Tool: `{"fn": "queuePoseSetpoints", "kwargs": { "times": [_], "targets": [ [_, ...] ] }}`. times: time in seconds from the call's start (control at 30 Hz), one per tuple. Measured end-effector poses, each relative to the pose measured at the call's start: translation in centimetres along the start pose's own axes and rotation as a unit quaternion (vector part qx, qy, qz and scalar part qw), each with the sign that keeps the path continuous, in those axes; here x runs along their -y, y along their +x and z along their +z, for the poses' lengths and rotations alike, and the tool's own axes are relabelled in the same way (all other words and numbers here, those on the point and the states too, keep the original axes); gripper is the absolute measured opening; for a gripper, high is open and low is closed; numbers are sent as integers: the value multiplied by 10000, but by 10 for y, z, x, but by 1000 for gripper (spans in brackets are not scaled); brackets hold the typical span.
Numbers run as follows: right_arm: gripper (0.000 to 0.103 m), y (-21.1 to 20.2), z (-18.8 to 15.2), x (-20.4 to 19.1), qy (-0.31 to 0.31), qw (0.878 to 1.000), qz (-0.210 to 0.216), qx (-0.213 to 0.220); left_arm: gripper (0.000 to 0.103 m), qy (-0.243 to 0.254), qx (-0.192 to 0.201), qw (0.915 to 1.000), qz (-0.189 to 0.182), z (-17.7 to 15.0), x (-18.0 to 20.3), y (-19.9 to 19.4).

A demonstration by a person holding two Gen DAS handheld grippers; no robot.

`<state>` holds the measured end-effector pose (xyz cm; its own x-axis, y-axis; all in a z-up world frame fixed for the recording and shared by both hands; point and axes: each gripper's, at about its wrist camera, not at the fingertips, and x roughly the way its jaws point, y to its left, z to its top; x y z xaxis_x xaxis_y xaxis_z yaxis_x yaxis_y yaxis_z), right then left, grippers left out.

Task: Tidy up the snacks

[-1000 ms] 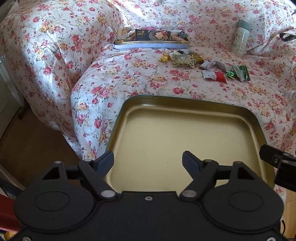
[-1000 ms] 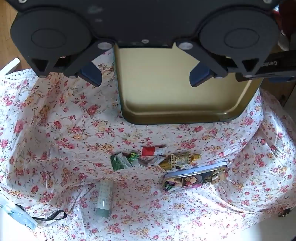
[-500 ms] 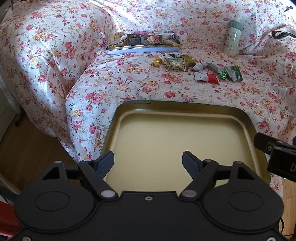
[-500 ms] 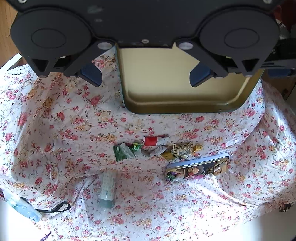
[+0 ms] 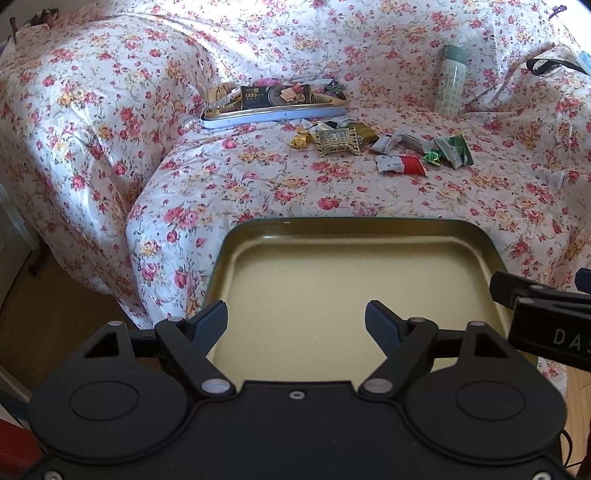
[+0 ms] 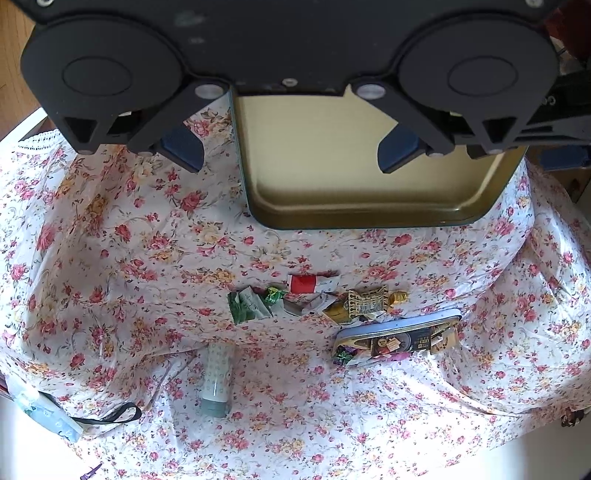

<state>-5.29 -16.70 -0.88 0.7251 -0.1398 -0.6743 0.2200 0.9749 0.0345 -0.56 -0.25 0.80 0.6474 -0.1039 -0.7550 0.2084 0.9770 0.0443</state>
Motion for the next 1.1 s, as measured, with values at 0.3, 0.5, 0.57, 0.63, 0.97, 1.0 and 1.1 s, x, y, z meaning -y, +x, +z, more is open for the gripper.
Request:
{"fn": "queuePoseSetpoints", "kwargs": {
  "times": [0.3,0.5,0.57,0.63,0.97,1.0,1.1],
  "targets": [
    [101,-1,-1,-2,3,10000,-23,-79,82,-17,4,10000,5,-2,0,-3],
    [101,-3,-2,-4,-20,9999,63,-79,81,-63,-96,9999,-49,-3,1,-2],
    [101,-3,-3,-5,-15,9999,71,-87,80,-77,-107,9999,-57,-4,0,-3],
    [101,-3,-3,-5,-8,9999,82,-100,80,-79,-103,9999,-54,-4,1,-3],
    [101,-2,-3,-4,40,9999,78,-135,77,-18,-111,9999,-40,-5,3,-4],
    [101,-2,-3,-4,37,9999,78,-131,77,-20,-105,9999,-44,-5,3,-4],
    [101,-2,-3,-5,30,9999,71,-125,77,-19,-105,9999,-45,-5,3,-4]
  ]
}}
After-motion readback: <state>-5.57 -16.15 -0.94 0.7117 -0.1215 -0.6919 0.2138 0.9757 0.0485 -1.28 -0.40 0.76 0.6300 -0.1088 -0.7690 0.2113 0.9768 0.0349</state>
